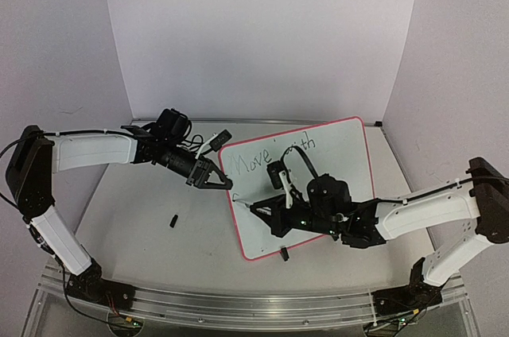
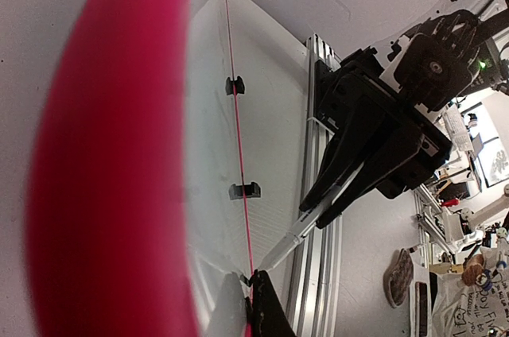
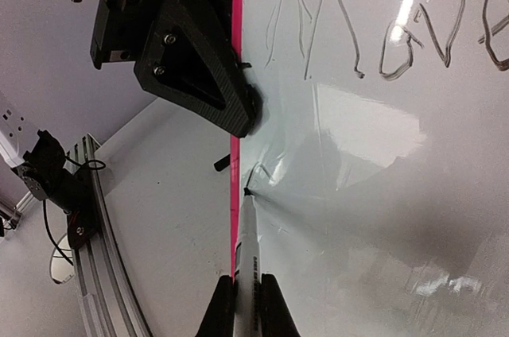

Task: Write a sentence on the whiteboard

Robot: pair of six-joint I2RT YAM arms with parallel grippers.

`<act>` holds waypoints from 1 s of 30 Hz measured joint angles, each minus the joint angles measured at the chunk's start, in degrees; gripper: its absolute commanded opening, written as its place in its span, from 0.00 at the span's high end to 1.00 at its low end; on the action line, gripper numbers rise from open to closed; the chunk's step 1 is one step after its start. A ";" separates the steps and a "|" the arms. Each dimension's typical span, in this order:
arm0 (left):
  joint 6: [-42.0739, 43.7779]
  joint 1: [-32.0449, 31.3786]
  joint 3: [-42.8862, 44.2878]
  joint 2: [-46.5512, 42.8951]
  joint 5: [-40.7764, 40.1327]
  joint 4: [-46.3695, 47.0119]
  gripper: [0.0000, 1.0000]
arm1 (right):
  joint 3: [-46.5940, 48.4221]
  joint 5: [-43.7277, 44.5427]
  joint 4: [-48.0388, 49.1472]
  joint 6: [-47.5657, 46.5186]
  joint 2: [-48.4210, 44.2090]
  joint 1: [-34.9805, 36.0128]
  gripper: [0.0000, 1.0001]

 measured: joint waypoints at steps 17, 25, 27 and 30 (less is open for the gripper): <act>0.15 -0.25 0.00 -0.40 -0.33 -0.37 1.00 | -3.24 1.14 -0.75 0.06 -4.70 0.06 1.00; 0.17 -0.26 0.00 -0.42 -0.36 -0.39 1.00 | -3.98 3.38 0.72 0.45 -6.20 0.06 1.00; 0.20 -0.26 0.00 -0.43 -0.37 -0.39 1.00 | -3.96 3.68 0.90 0.50 -5.95 0.06 1.00; 0.20 -0.26 0.00 -0.44 -0.36 -0.39 1.00 | -3.91 4.13 1.08 0.49 -5.27 0.06 1.00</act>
